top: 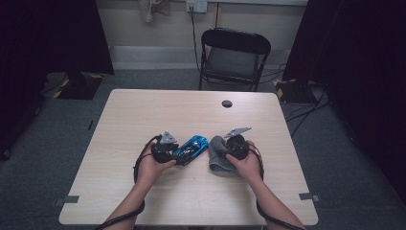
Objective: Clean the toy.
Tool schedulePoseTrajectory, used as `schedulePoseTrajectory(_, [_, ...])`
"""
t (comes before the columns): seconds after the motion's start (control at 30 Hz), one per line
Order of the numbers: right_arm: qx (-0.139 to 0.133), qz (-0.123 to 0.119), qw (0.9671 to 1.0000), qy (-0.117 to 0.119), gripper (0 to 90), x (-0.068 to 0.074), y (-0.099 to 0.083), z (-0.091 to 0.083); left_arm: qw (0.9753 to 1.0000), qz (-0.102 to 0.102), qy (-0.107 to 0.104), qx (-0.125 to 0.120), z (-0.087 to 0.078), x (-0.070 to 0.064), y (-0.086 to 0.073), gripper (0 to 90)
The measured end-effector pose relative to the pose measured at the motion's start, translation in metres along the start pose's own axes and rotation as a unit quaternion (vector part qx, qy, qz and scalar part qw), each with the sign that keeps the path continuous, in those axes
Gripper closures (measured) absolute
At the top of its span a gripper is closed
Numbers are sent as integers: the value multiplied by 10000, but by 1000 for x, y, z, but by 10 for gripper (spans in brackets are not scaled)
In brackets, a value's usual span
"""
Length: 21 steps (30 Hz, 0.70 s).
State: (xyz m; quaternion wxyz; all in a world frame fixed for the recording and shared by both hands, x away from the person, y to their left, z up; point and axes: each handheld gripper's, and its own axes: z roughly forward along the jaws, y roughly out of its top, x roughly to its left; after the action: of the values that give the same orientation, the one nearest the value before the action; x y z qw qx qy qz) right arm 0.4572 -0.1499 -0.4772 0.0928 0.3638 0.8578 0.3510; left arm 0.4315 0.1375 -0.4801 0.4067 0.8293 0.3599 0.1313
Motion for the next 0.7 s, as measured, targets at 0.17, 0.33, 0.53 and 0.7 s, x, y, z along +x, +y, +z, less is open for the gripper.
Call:
schedulePoseTrajectory(0.17, [9, -72, 9999, 93, 711, 8, 2, 7, 10000, 0, -6, -10, 0, 0, 0, 406])
schedulePoseTrajectory(0.33, [32, -207, 9996, 188, 710, 18, 3, 9, 10000, -34, -12, -41, 0, 0, -1, 406])
schedulePoseTrajectory(0.53, [32, -341, 9990, 299, 708, 29, 3, 12, 10000, -35, -8, -38, 0, 0, -1, 406])
schedulePoseTrajectory(0.7, [11, -409, 9984, 393, 708, 35, 2, 12, 10000, -43, -8, -41, 0, 0, -1, 406])
